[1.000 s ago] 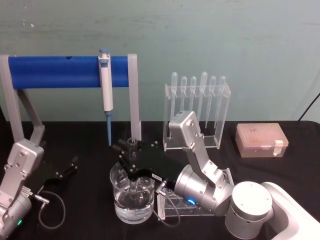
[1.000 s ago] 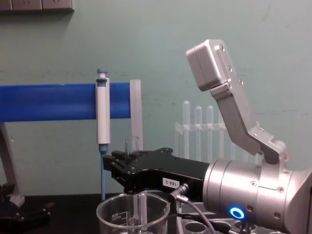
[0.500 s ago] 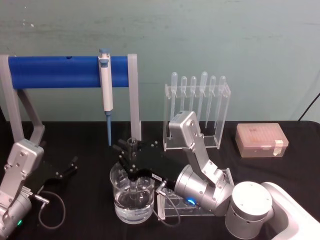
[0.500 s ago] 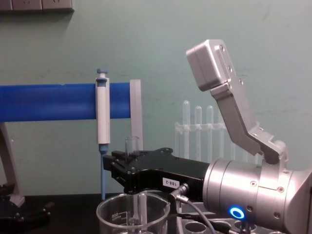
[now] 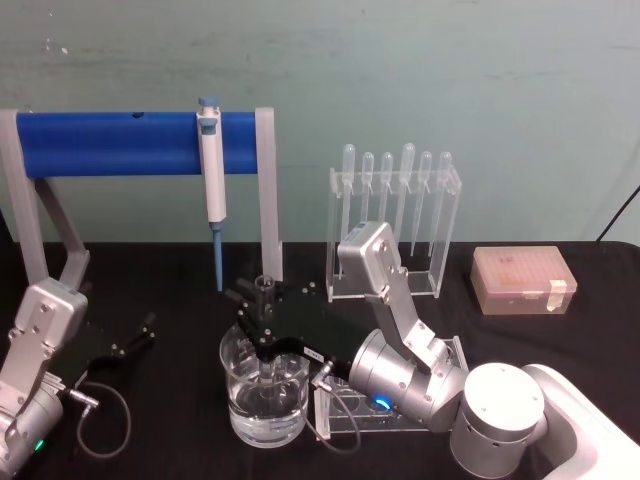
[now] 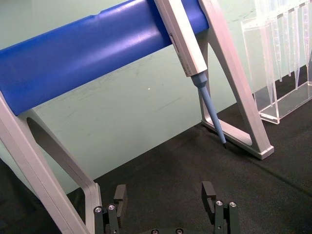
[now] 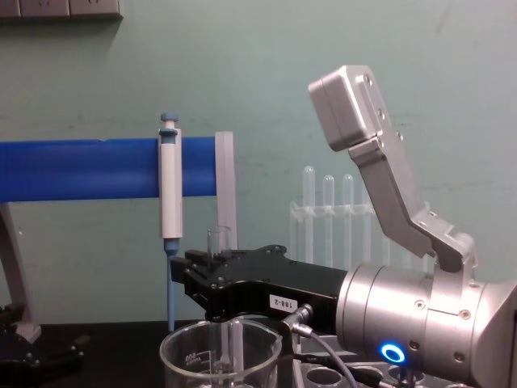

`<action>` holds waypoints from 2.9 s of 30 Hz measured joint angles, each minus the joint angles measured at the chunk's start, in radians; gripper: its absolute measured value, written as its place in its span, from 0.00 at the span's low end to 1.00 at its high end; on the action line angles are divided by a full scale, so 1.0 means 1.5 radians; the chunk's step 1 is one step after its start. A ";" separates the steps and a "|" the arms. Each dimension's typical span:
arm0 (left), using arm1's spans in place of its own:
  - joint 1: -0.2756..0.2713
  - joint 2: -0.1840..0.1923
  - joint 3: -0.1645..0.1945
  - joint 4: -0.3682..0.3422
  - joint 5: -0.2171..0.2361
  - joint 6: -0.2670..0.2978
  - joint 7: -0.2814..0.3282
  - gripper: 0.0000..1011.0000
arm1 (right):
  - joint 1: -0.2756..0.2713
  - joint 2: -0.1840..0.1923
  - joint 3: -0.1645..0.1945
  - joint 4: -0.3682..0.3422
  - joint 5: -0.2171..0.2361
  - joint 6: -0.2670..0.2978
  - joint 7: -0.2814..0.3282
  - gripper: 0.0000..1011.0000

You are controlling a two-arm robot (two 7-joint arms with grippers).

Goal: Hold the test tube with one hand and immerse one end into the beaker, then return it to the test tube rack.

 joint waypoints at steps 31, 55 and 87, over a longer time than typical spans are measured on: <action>0.000 0.000 0.000 0.000 0.000 0.000 0.000 0.99 | 0.000 0.000 0.000 0.000 0.000 0.000 0.000 0.13; 0.000 0.000 0.000 0.000 0.000 0.000 0.000 0.99 | 0.000 0.000 0.000 0.000 0.000 0.000 0.000 0.13; 0.000 0.000 0.000 0.000 0.000 0.000 0.000 0.99 | -0.003 0.016 0.007 -0.068 -0.006 0.014 -0.004 0.13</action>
